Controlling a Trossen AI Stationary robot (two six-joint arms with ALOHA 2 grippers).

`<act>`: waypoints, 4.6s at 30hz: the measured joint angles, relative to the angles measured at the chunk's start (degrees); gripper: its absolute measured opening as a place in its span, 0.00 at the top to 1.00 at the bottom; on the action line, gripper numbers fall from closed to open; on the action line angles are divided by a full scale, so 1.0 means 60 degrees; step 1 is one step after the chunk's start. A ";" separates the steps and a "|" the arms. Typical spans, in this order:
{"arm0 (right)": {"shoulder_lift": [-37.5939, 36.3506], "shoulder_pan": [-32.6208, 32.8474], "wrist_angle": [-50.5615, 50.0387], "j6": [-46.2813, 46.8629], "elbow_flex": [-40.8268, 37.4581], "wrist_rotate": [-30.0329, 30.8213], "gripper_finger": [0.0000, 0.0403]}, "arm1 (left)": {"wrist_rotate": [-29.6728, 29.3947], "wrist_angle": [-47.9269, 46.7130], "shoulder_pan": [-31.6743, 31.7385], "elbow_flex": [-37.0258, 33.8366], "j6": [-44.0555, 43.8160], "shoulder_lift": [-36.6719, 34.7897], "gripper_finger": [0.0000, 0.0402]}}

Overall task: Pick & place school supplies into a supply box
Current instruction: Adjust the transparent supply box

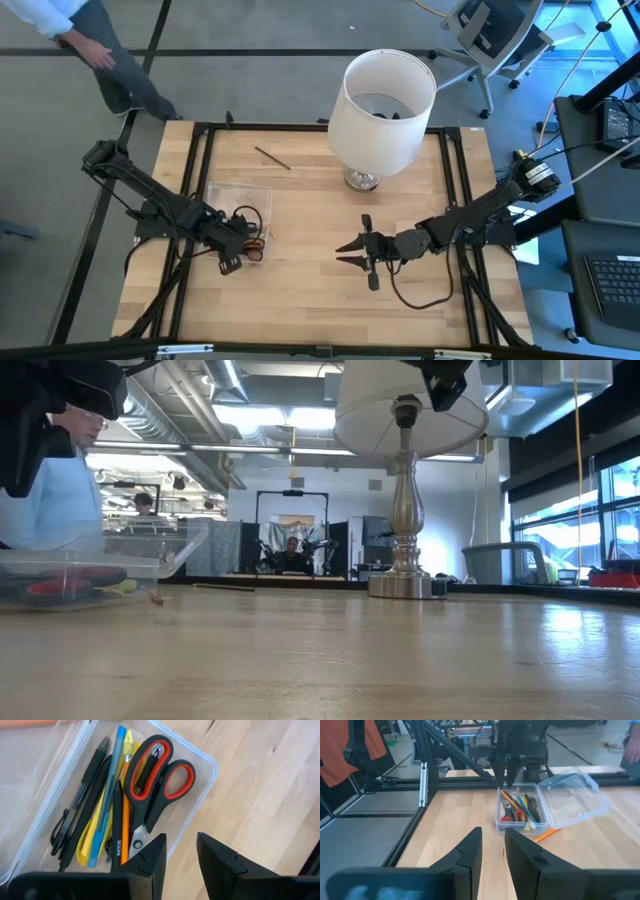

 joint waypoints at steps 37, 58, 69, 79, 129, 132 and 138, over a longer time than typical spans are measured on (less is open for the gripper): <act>0.4024 -0.0745 0.1735 0.1004 0.1815 0.1534 0.59 | -0.0190 0.0008 0.0000 0.0000 0.0864 0.0004 0.75; 0.8251 -0.2190 -0.1435 0.2240 0.6968 0.0556 0.59 | 0.0168 0.0011 -0.0500 0.0000 0.0221 0.0007 0.74; 0.8640 -0.2537 -0.1330 0.1931 0.6961 0.0171 0.59 | 0.0161 0.0011 -0.0510 0.0000 0.0224 0.0007 0.75; 0.8802 -0.2549 -0.1218 0.1577 0.6947 -0.0007 0.59 | 0.0143 0.0011 -0.0510 0.0000 0.0089 0.0007 0.75; 0.6152 -0.2317 -0.7240 0.1544 0.6943 -0.0279 0.59 | -0.1165 0.0492 -0.0503 -0.0601 0.1530 0.0900 0.99; 0.5880 -0.2218 -0.7167 0.1544 0.6946 -0.0339 0.59 | -0.1027 0.0478 -0.0510 -0.0601 0.1661 0.1257 1.00; 0.5596 -0.2117 -0.7261 0.1544 0.6947 -0.0339 0.59 | -0.0437 0.0545 -0.0510 -0.0601 0.1840 0.1959 1.00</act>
